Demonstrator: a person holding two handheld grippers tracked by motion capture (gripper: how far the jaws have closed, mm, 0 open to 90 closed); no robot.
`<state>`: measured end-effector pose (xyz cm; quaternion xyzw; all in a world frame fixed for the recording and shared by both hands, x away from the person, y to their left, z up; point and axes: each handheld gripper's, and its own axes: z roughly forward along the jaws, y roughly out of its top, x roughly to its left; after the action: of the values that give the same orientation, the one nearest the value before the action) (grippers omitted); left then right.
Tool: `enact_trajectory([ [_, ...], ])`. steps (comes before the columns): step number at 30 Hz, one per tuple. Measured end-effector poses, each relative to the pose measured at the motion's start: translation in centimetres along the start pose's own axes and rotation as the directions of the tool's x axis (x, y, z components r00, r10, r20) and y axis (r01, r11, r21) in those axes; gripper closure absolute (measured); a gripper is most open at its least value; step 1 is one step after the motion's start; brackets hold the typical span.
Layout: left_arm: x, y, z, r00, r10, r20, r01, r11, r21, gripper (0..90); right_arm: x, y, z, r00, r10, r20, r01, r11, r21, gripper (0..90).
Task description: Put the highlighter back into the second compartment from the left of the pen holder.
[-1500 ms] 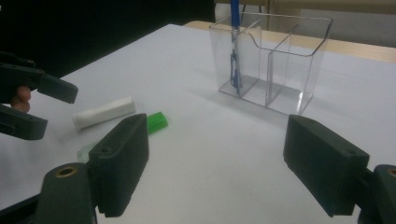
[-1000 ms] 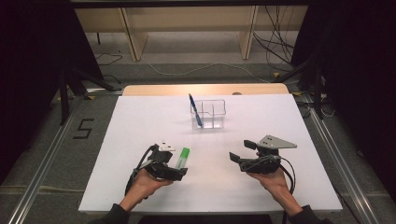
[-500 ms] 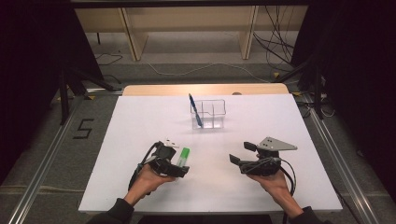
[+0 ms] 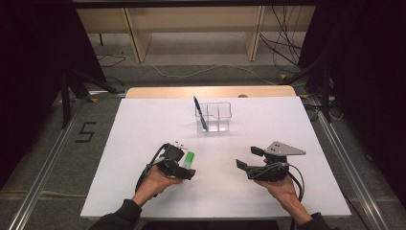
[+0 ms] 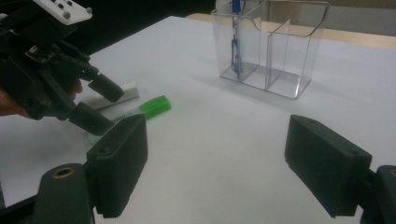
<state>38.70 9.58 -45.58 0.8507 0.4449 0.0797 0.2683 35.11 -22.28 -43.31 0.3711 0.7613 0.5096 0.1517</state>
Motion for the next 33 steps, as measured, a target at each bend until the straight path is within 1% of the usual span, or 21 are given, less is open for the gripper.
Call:
enact_trajectory([
  [1,0.0,0.1,0.1,1.0000,0.004,-0.003,-0.004,1.0000,0.009,22.6,0.0,0.0,0.0,1.0000,-0.002,0.001,0.002,1.000,0.001,22.3],
  [3,-0.1,0.3,0.3,0.9999,-0.010,0.004,0.010,0.9999,0.011,23.6,0.1,0.0,0.0,1.0000,-0.004,-0.001,0.004,1.000,-0.003,22.3],
  [5,-0.2,0.5,0.4,1.0000,-0.008,0.005,0.008,0.9998,0.017,26.2,0.0,0.1,0.0,1.0000,-0.003,0.000,0.003,1.000,-0.005,22.4],
  [6,-0.3,0.6,0.3,1.0000,0.000,-0.003,0.000,0.9997,0.024,26.7,0.0,0.1,0.0,1.0000,-0.001,-0.001,0.001,1.000,-0.004,22.4],
  [10,-0.3,0.8,0.4,0.9999,-0.005,-0.009,0.005,0.9993,0.038,28.0,0.0,0.0,0.0,1.0000,-0.005,0.000,0.005,1.000,-0.002,22.5],
  [12,-0.4,0.8,0.6,0.9997,-0.005,-0.023,0.006,0.9988,0.048,29.2,0.1,0.0,-0.1,1.0000,-0.004,0.000,0.004,1.000,-0.003,22.8],
  [13,-0.4,0.7,0.6,0.9997,-0.007,-0.024,0.008,0.9986,0.052,29.2,0.1,0.0,0.0,1.0000,-0.003,0.000,0.003,1.000,-0.003,23.0],
  [14,-0.3,0.7,0.7,0.9997,0.000,-0.025,0.002,0.9986,0.053,29.0,0.1,0.1,0.0,1.0000,-0.003,0.001,0.003,1.000,-0.003,23.2],
  [16,-0.3,0.6,1.0,0.9996,0.000,-0.029,0.002,0.9979,0.065,29.2,0.2,0.1,0.0,1.0000,-0.005,0.001,0.005,1.000,-0.004,23.4],
  [18,-0.1,0.5,1.1,0.9996,-0.007,-0.026,0.009,0.9972,0.074,29.8,0.2,0.1,0.1,0.9999,-0.012,0.000,0.012,1.000,-0.006,23.4],
  [19,0.1,0.4,1.2,0.9994,-0.017,-0.028,0.020,0.9969,0.076,31.4,0.2,0.1,0.1,0.9999,-0.016,-0.003,0.016,1.000,-0.003,23.4],
  [21,0.2,0.4,1.2,0.9995,-0.011,-0.029,0.013,0.9967,0.080,32.0,0.2,0.0,0.1,0.9999,-0.013,-0.001,0.013,1.000,0.000,23.4],
  [27,0.3,0.6,1.3,0.9996,0.009,-0.027,-0.006,0.9943,0.106,38.0,0.2,-0.1,0.2,0.9999,-0.011,-0.004,0.011,1.000,0.005,23.7],
  [29,0.3,0.6,1.4,0.9995,0.012,-0.028,-0.009,0.9947,0.102,38.6,0.3,-0.1,0.2,0.9999,-0.011,-0.005,0.012,1.000,0.005,23.7],
  [30,0.2,0.5,1.5,0.9994,0.007,-0.033,-0.004,0.9953,0.096,38.6,0.3,-0.1,0.2,0.9999,-0.011,-0.005,0.012,1.000,0.005,23.7],
  [33,0.4,0.6,1.5,0.9995,0.002,-0.032,0.001,0.9945,0.105,40.6,0.3,-0.1,0.3,0.9999,-0.014,-0.007,0.014,1.000,0.008,23.9],
])
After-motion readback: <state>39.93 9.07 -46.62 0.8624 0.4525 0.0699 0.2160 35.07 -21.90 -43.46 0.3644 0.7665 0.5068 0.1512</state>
